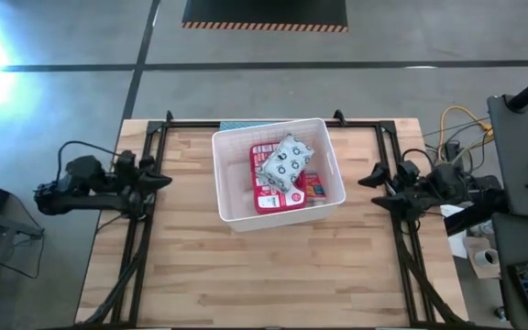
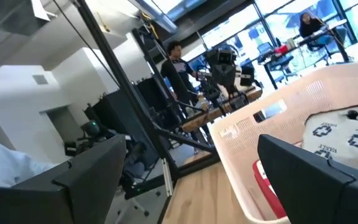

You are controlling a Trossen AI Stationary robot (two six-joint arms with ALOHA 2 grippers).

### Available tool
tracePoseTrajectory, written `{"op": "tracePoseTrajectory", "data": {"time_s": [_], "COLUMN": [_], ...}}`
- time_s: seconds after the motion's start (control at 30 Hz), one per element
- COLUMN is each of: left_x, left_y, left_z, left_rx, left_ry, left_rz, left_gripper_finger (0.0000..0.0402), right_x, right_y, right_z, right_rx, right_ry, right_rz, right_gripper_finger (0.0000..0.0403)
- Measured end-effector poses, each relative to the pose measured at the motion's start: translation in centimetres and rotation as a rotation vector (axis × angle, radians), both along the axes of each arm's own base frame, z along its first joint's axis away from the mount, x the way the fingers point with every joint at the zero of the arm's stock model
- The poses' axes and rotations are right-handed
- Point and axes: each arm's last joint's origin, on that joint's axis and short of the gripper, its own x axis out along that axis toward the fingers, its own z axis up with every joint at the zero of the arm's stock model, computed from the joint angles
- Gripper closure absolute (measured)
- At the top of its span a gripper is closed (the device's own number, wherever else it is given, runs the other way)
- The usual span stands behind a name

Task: Pick & place medical supplies in basket/bin
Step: Return to Home Position

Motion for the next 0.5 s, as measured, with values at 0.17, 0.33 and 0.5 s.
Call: {"op": "tracePoseTrajectory", "data": {"time_s": [0.17,0.33,0.5], "left_x": [0.0,1.4,2.1], "left_y": [0.0,0.0,0.0], "left_z": [-1.5,-2.7,-3.7], "left_rx": [0.004,0.029,0.028], "left_ry": [-0.031,-0.074,-0.137], "left_rz": [0.002,0.007,0.012], "left_gripper_finger": [0.0401,0.0401,0.0401], "right_x": [0.1,0.9,1.5], "right_y": [0.0,0.2,0.3], "right_z": [-1.1,-2.5,-4.3], "right_rx": [-0.023,-0.049,-0.1], "right_ry": [-0.015,-0.041,-0.159], "right_rz": [0.001,-0.008,-0.031], "right_gripper_finger": [0.0049,0.0049,0.0049]}}
